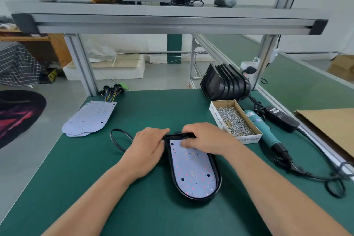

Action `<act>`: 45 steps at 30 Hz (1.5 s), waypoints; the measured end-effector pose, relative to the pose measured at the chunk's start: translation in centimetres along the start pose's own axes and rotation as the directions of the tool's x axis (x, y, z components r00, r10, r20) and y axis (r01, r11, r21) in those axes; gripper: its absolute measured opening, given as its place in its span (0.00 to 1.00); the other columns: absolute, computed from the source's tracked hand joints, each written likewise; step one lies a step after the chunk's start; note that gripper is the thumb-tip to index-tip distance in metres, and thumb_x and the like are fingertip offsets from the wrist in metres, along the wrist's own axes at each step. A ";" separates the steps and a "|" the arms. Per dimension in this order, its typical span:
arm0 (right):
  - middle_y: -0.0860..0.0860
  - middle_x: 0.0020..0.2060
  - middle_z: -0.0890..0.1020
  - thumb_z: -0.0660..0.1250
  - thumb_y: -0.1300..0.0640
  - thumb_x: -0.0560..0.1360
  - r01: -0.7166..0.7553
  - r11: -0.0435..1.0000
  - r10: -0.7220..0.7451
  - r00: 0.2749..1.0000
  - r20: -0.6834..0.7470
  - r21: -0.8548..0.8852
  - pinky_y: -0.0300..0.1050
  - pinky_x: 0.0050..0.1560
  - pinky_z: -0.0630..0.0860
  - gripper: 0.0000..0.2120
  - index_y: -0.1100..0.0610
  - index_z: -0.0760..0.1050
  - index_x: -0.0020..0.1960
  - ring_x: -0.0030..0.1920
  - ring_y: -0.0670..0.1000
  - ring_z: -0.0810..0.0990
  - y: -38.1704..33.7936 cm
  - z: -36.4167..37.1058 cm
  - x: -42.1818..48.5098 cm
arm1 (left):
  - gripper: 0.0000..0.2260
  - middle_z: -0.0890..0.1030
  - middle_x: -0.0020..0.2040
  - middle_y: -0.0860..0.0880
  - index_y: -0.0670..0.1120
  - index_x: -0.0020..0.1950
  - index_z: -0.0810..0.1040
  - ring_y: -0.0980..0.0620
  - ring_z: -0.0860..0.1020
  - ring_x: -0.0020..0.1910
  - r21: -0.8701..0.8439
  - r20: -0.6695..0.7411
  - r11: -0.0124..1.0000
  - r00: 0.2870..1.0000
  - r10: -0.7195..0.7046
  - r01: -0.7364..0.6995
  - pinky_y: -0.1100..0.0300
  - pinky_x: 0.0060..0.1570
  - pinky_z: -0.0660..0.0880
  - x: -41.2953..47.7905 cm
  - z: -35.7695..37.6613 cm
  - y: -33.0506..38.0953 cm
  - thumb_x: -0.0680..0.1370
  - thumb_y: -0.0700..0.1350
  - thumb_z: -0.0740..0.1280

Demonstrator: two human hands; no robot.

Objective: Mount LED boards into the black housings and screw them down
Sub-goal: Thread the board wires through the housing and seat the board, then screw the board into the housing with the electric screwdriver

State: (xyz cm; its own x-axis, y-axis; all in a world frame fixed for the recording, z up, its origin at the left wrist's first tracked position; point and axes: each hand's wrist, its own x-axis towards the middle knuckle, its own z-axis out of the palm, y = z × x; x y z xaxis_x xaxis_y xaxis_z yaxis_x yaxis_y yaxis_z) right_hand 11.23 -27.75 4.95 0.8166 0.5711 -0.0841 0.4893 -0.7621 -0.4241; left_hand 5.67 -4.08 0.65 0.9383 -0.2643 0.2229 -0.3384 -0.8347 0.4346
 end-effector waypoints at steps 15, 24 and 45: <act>0.36 0.61 0.81 0.70 0.35 0.75 -0.070 0.928 0.194 0.929 -0.314 0.367 0.38 0.64 0.73 0.23 0.44 0.78 0.66 0.62 0.37 0.78 2.5 -0.8 -5.7 | 0.27 0.81 0.65 0.55 0.46 0.76 0.76 0.57 0.75 0.68 -0.192 -0.192 0.981 0.981 -0.012 -0.025 0.55 0.70 0.69 -1.8 -1.6 2.8 0.82 0.55 0.53; 0.53 0.64 0.77 0.65 0.47 0.80 -0.635 0.771 0.592 0.684 -0.427 0.053 0.54 0.59 0.78 0.21 0.50 0.73 0.71 0.60 0.56 0.79 13.2 -5.4 -13.8 | 0.13 0.80 0.51 0.60 0.49 0.60 0.81 0.57 0.76 0.57 -0.138 -0.226 0.989 0.974 0.024 -0.056 0.56 0.56 0.74 0.3 -1.7 6.2 0.83 0.52 0.61; 0.60 0.40 0.80 0.67 0.56 0.69 0.058 0.435 0.478 0.831 -0.286 0.898 0.45 0.28 0.70 0.21 0.54 0.85 0.61 0.36 0.55 0.74 16.0 -5.4 -16.1 | 0.09 0.85 0.58 0.50 0.49 0.58 0.85 0.45 0.79 0.61 0.285 0.397 0.921 0.907 0.138 -0.264 0.49 0.59 0.72 18.7 7.9 18.7 0.80 0.50 0.73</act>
State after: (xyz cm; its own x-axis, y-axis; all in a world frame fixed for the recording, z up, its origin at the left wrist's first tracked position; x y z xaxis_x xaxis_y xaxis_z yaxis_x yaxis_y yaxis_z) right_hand 7.56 -50.76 4.35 0.9996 0.0228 -0.0151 -0.0146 -0.0241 -0.9996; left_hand 17.49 -28.45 6.00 0.8332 -0.5465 -0.0845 -0.5395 -0.8368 0.0931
